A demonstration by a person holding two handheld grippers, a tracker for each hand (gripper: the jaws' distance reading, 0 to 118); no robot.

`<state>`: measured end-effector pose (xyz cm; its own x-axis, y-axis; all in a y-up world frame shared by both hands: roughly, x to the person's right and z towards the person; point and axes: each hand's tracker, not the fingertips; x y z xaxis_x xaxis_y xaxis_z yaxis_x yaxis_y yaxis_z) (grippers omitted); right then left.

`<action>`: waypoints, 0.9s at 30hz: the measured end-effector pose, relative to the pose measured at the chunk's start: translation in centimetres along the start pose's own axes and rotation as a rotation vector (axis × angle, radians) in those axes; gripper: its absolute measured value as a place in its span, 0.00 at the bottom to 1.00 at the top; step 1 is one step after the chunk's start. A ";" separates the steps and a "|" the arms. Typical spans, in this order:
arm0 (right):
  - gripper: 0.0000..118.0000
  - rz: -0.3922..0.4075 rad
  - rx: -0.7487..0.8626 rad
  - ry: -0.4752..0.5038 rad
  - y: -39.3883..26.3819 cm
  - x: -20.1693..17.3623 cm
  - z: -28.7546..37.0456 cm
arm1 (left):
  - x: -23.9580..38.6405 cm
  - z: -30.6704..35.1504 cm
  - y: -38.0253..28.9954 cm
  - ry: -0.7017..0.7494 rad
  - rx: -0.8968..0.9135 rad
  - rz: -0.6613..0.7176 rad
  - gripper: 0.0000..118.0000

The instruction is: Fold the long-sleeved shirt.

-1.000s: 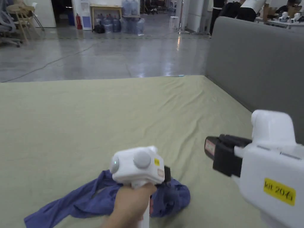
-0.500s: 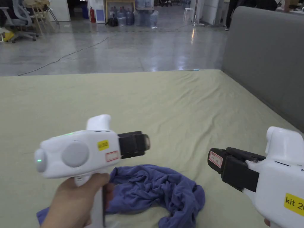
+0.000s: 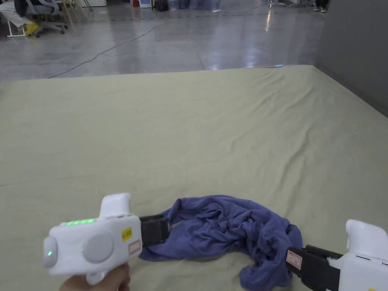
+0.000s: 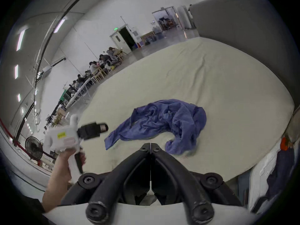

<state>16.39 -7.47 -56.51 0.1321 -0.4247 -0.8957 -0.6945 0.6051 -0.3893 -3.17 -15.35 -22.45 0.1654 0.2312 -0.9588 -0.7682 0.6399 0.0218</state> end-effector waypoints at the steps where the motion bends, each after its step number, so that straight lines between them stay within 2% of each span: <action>1: 0.00 0.000 -0.007 -0.006 0.0 0.0 -0.2 | 0.0 -1.9 1.3 0.013 -0.012 -0.012 1.00; 6: 0.00 0.030 -0.037 -0.056 0.2 0.7 -1.1 | 0.5 -12.2 5.0 0.036 -0.156 -0.023 0.99; 7: 0.00 0.034 -0.044 -0.065 0.3 1.2 -1.4 | 0.7 -14.1 5.0 0.063 -0.187 -0.029 0.95; 8: 0.00 0.035 -0.053 -0.076 0.5 1.5 -1.8 | 0.7 -16.6 4.9 0.082 -0.216 -0.032 0.87; 10: 0.00 0.032 -0.064 -0.097 0.7 2.0 -2.6 | 1.0 -19.1 4.3 0.051 -0.271 -0.047 0.57; 11: 0.00 0.023 -0.076 -0.119 0.9 2.5 -3.2 | 1.3 -20.2 3.9 0.081 -0.313 -0.055 0.48; 12: 0.00 0.014 -0.082 -0.139 1.0 2.6 -3.6 | 2.7 -19.2 2.9 0.137 -0.340 -0.095 0.48; 14: 0.00 0.002 -0.075 -0.144 1.1 3.0 -4.3 | 3.2 -17.9 3.1 0.132 -0.252 -0.178 0.46; 16: 0.00 0.000 -0.078 -0.148 1.7 3.4 -5.3 | 3.4 -16.1 3.4 0.133 -0.216 -0.218 0.02; 17: 0.04 -0.002 -0.081 -0.152 2.0 3.7 -5.9 | 3.1 -15.0 3.5 0.120 -0.180 -0.198 0.02; 20: 0.92 -0.025 -0.123 -0.168 3.2 5.6 -9.1 | 2.0 -12.4 4.3 -0.001 -0.117 -0.098 0.02; 21: 1.00 -0.027 -0.150 -0.190 3.6 6.0 -10.1 | 1.9 -11.6 4.5 -0.006 -0.107 -0.087 0.02; 22: 1.00 -0.011 -0.127 -0.190 4.0 6.5 -11.0 | 1.7 -10.6 4.6 -0.010 -0.100 -0.079 0.02; 24: 1.00 -0.025 -0.193 -0.246 4.5 7.1 -13.3 | 1.0 -9.9 5.3 -0.028 -0.085 -0.061 0.02; 25: 1.00 -0.035 -0.226 -0.244 4.6 7.5 -14.3 | 0.9 -9.3 5.5 -0.041 -0.076 -0.060 0.02; 26: 0.99 -0.084 -0.239 -0.215 4.3 8.0 -15.3 | 0.9 -8.6 5.6 -0.041 -0.072 -0.067 0.02; 27: 0.87 -0.108 -0.252 -0.200 4.0 8.0 -16.0 | 0.9 -8.2 5.7 -0.040 -0.065 -0.075 0.02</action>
<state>3.40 -19.22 -61.81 0.3332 -0.3217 -0.8863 -0.8184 0.3681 -0.4413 -12.46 -17.48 -25.53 0.2478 0.2143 -0.9448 -0.7907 0.6082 -0.0694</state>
